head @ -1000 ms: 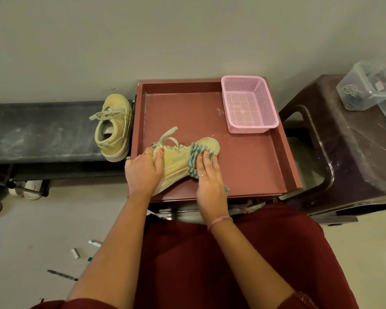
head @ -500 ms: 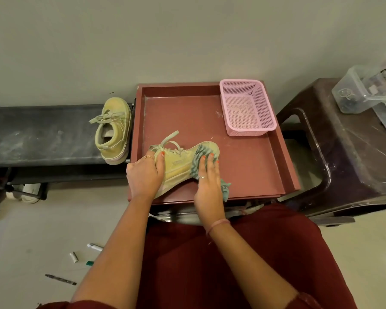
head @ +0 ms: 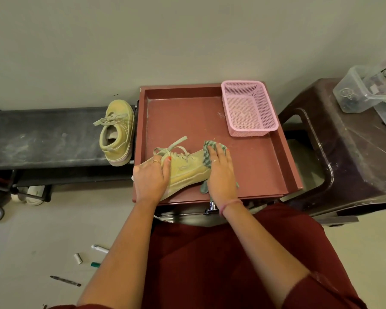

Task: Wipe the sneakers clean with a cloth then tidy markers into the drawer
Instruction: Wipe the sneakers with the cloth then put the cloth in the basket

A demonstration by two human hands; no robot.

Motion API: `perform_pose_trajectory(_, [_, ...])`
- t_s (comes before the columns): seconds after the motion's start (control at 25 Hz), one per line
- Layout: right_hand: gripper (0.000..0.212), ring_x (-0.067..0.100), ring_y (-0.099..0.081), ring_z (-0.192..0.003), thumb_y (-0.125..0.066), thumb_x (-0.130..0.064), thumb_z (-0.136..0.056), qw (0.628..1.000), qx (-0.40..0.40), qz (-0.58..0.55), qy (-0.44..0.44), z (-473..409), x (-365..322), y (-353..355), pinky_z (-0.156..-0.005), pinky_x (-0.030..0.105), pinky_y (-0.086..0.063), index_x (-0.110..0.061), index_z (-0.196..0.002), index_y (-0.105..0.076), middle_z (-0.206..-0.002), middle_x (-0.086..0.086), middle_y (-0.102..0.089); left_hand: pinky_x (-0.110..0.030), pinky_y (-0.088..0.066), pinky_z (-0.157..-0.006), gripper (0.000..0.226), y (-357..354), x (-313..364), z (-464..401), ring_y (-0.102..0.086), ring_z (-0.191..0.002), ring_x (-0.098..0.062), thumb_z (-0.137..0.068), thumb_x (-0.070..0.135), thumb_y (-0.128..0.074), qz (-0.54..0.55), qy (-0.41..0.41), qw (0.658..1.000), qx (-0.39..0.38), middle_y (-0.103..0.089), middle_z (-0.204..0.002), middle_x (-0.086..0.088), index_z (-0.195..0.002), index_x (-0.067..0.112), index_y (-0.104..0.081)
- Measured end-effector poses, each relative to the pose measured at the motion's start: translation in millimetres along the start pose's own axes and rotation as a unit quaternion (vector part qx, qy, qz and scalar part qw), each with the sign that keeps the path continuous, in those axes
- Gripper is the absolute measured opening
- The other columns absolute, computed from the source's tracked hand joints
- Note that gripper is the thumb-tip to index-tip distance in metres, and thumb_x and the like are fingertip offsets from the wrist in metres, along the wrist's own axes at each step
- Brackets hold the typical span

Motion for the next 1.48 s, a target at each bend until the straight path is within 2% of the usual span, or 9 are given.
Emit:
perform_pose_trajectory(0.2, [0.075,0.03,-0.024,-0.141,-0.063,0.009,-0.074,0.989,-0.033,0.067,0.125,10,38,16,-0.114,0.039,-0.028,-0.017,-0.141,-0.042,-0.149,0.002,-0.038,-0.036,-0.033,-0.076,0.046,-7,7,22,-0.064,-0.068,-0.023,-0.097,0.038,-0.032,-0.03,-0.033,0.999,0.031,-0.068,-0.07,-0.002,-0.096,0.01,-0.068])
perform_pose_trajectory(0.36, [0.073,0.023,-0.019,-0.143,-0.062,0.008,-0.079,0.997,-0.022,0.066,0.038,5,27,8,-0.116,0.03,-0.013,-0.019,-0.143,-0.04,-0.15,-0.002,-0.035,-0.034,-0.027,-0.072,0.041,-11,12,35,-0.063,-0.066,-0.02,-0.097,0.037,-0.034,-0.056,-0.047,0.997,0.031,-0.067,-0.068,0.002,-0.093,0.015,-0.068])
perform_pose_trajectory(0.56, [0.063,0.026,-0.033,-0.138,-0.071,-0.002,-0.075,0.987,-0.039,0.079,0.133,26,28,6,-0.111,0.029,-0.021,-0.012,-0.134,-0.051,-0.141,0.004,-0.049,-0.034,-0.027,-0.074,0.042,-11,11,43,-0.063,-0.073,-0.019,-0.098,0.038,-0.03,-0.077,-0.057,0.995,-0.007,-0.069,-0.077,0.003,-0.098,0.019,-0.067])
perform_pose_trajectory(0.72, [0.065,0.025,-0.026,-0.139,-0.056,0.012,-0.081,0.999,-0.024,0.025,0.039,7,40,11,-0.113,0.024,-0.013,-0.016,-0.139,-0.046,-0.149,0.004,-0.036,-0.032,-0.023,-0.09,0.048,4,16,47,-0.057,-0.102,-0.017,-0.096,0.051,-0.025,0.03,0.007,0.995,-0.095,-0.067,-0.099,0.007,-0.103,0.024,-0.064])
perform_pose_trajectory(0.92, [0.062,0.03,-0.035,-0.133,-0.06,0.013,-0.076,0.995,-0.028,0.028,0.091,22,29,16,-0.115,0.03,-0.019,-0.008,-0.133,-0.052,-0.139,0.01,-0.049,-0.038,-0.018,-0.105,0.076,8,30,40,-0.047,-0.112,-0.015,-0.088,0.074,-0.017,0.102,0.146,0.962,-0.206,-0.063,-0.102,0.003,-0.089,0.019,-0.069])
perform_pose_trajectory(1.04, [0.054,0.028,-0.049,-0.111,-0.057,0.015,-0.075,0.997,-0.007,-0.014,0.07,39,14,6,-0.097,0.04,-0.045,-0.008,-0.123,-0.061,-0.114,0.009,-0.063,-0.039,-0.02,-0.106,0.071,1,32,37,-0.05,-0.112,-0.018,-0.093,0.068,-0.022,0.066,0.171,0.967,-0.179,-0.065,-0.101,-0.001,-0.086,0.015,-0.069])
perform_pose_trajectory(1.16, [0.053,0.022,-0.048,-0.102,-0.039,0.006,-0.078,0.986,-0.004,0.053,0.158,44,16,5,-0.083,0.037,-0.046,-0.017,-0.12,-0.062,-0.114,-0.002,-0.065,-0.034,-0.022,-0.1,0.048,-4,29,42,-0.057,-0.097,-0.018,-0.097,0.048,-0.036,0.094,0.163,0.97,-0.151,-0.06,-0.076,0.002,-0.06,0.021,-0.051])
perform_pose_trajectory(1.28, [0.043,0.021,-0.051,-0.099,-0.061,-0.004,-0.077,0.951,0.006,0.199,0.236,21,36,16,-0.067,0.033,-0.045,-0.02,-0.117,-0.064,-0.117,-0.005,-0.065,-0.028,-0.017,-0.094,0.043,-5,25,42,-0.056,-0.092,-0.013,-0.099,0.041,-0.036,0.098,0.14,0.971,-0.165,-0.063,-0.079,0.002,-0.074,0.016,-0.061])
perform_pose_trajectory(1.48, [0.054,0.023,-0.04,-0.113,-0.053,0.008,-0.083,0.992,-0.073,0.077,0.073,24,2,2,-0.095,0.031,-0.038,-0.015,-0.133,-0.052,-0.126,0.001,-0.059,-0.028,-0.014,-0.097,0.039,-5,21,42,-0.051,-0.096,-0.01,-0.101,0.04,-0.035,0.118,0.118,0.967,-0.191,-0.064,-0.089,0.003,-0.087,0.016,-0.062])
Point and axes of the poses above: each hand's wrist, its own z-axis away from the middle knuckle, its own y-axis out of the back of the hand, x = y × z, the point moved 2 cm from there along -z, towards the middle knuckle
